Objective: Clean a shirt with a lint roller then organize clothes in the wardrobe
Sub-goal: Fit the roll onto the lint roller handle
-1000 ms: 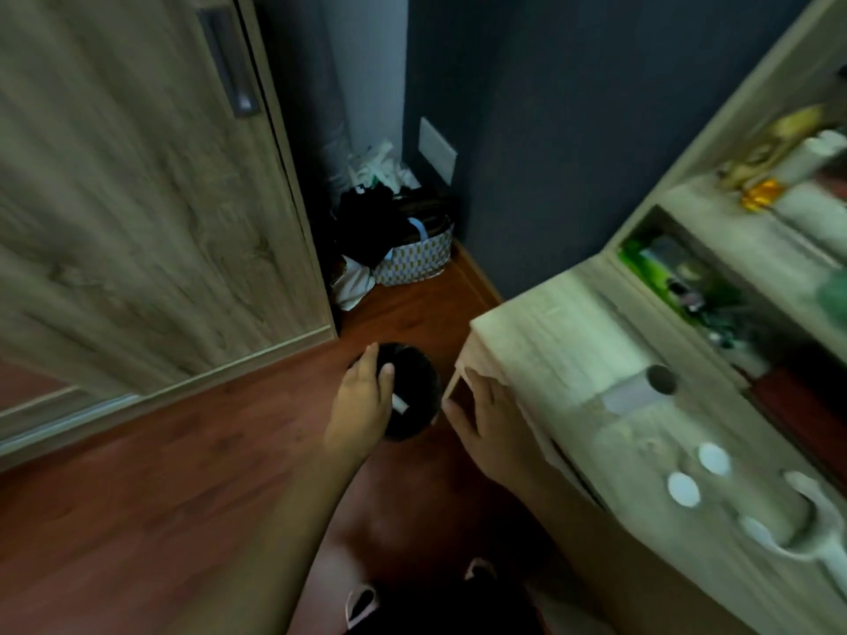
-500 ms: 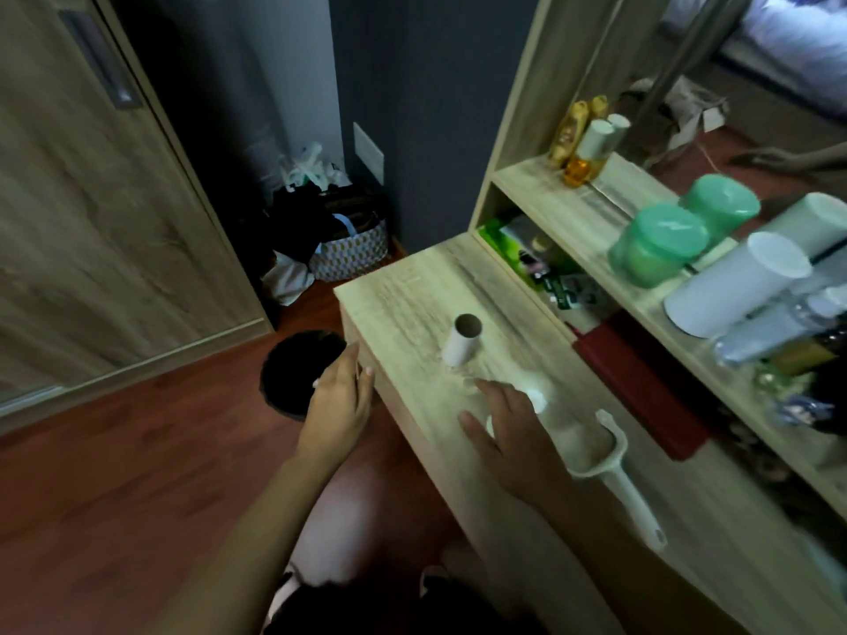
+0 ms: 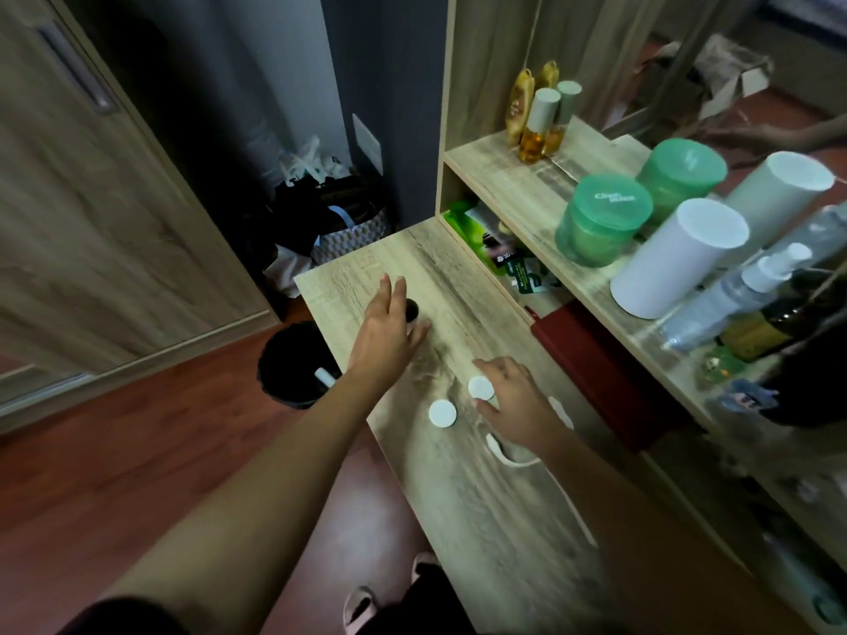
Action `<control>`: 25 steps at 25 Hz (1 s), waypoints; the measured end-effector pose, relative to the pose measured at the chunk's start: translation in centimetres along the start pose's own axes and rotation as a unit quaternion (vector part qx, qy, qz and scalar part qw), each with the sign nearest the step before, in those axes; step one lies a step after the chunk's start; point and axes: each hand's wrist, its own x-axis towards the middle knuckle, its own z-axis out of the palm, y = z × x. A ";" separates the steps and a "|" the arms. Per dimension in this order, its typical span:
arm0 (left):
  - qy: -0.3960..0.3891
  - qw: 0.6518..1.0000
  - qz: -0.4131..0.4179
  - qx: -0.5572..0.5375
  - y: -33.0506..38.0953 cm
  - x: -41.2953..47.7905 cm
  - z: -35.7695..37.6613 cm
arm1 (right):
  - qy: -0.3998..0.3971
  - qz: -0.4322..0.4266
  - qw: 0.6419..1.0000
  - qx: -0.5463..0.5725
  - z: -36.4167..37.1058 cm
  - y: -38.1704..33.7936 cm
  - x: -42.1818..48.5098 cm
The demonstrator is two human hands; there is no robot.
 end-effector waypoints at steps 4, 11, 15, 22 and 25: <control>-0.030 0.998 -0.015 0.046 -0.1 1.4 1.7 | -0.030 -0.016 0.999 -0.005 0.6 0.4 0.8; -0.002 0.999 -0.015 0.048 -0.2 1.2 1.8 | -0.031 -0.016 0.999 -0.023 1.3 1.0 1.3; 0.095 0.986 -0.078 -0.117 -0.9 -0.7 0.5 | 0.055 0.035 0.988 0.138 -0.1 0.9 0.3; 0.053 0.686 -0.345 -0.638 0.9 -4.4 -0.1 | 0.179 -0.037 0.893 0.411 -4.7 -3.5 -3.7; 0.020 0.671 -0.339 -0.660 1.6 -5.0 -0.1 | 0.184 -0.071 0.907 0.371 -5.9 -4.8 -4.6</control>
